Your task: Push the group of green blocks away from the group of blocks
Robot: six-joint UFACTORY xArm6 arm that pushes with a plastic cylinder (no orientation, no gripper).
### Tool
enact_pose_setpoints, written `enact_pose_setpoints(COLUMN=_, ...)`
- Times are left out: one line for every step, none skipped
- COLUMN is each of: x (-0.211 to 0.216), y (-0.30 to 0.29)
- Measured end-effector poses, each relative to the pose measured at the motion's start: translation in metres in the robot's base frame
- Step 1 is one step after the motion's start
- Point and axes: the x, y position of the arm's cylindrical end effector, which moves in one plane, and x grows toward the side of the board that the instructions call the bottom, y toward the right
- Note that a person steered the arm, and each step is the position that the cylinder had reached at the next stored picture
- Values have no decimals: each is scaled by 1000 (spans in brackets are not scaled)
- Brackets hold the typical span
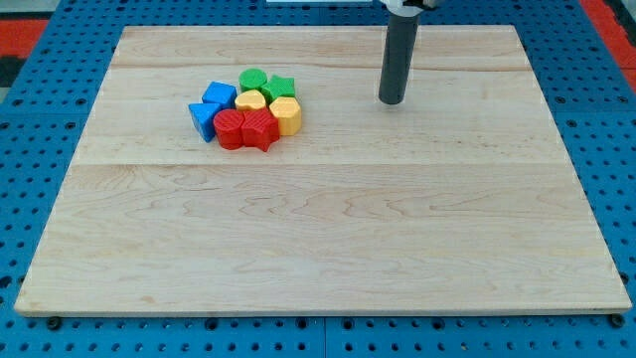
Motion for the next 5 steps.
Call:
enact_pose_setpoints(x=0, y=-12)
enact_pose_setpoints(x=0, y=-19)
enact_pose_setpoints(x=0, y=-19)
enact_pose_setpoints(x=1, y=-37)
enact_pose_setpoints(x=1, y=-58)
